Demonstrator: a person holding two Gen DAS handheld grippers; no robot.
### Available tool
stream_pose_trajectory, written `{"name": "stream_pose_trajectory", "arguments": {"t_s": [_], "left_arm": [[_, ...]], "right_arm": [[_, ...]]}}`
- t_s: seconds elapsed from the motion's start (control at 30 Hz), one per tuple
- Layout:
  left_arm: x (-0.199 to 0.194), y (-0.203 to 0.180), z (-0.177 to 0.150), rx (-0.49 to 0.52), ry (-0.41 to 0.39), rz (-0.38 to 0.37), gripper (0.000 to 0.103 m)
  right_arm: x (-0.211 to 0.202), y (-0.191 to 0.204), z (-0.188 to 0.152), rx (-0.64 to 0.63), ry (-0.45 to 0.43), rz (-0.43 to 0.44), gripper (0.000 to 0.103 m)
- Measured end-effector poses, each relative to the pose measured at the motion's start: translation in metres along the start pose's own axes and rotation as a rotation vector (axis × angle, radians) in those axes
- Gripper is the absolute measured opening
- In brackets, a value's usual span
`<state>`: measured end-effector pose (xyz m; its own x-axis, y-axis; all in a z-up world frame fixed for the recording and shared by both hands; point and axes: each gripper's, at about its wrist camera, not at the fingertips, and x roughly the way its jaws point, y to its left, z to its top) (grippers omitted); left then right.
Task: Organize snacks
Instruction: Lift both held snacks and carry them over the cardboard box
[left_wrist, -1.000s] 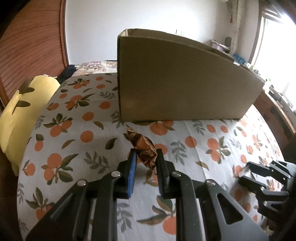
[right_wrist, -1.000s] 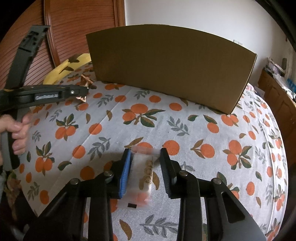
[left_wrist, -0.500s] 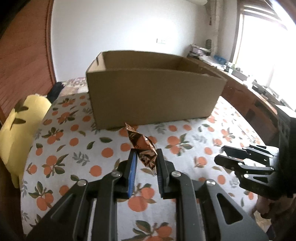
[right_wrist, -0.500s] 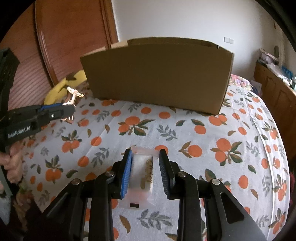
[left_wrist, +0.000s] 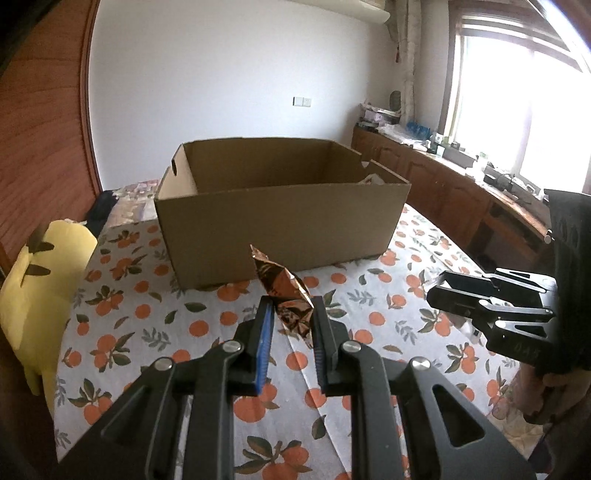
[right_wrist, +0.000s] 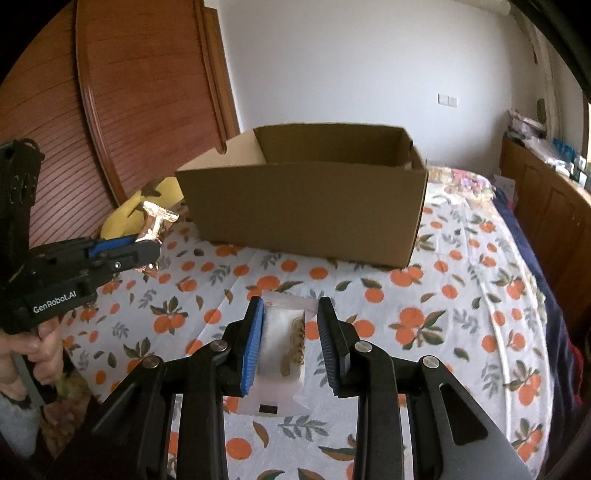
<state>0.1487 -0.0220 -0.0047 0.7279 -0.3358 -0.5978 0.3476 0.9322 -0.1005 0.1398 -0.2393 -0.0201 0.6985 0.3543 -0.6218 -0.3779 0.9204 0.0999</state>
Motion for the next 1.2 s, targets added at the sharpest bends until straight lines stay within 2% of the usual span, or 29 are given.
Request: {"name": "stream_pose_trajectory", "arguments": {"t_s": [0.3, 0.8, 1.2], "left_arm": [[-0.001, -0.003, 0.024, 0.036, -0.022, -0.001, 0.017], [0.019, 0.007, 0.072, 0.089, -0.056, 0.017, 0.017], [0.045, 0.024, 0.102, 0.056, -0.065, -0.019, 0.017]], "right_arm": [[-0.008, 0.002, 0.030, -0.045, -0.037, 0.003, 0.028], [0.006, 0.003, 0.084, -0.112, -0.095, 0.017, 0.028], [0.037, -0.004, 0.115, -0.139, -0.117, 0.049, 0.028]]}}
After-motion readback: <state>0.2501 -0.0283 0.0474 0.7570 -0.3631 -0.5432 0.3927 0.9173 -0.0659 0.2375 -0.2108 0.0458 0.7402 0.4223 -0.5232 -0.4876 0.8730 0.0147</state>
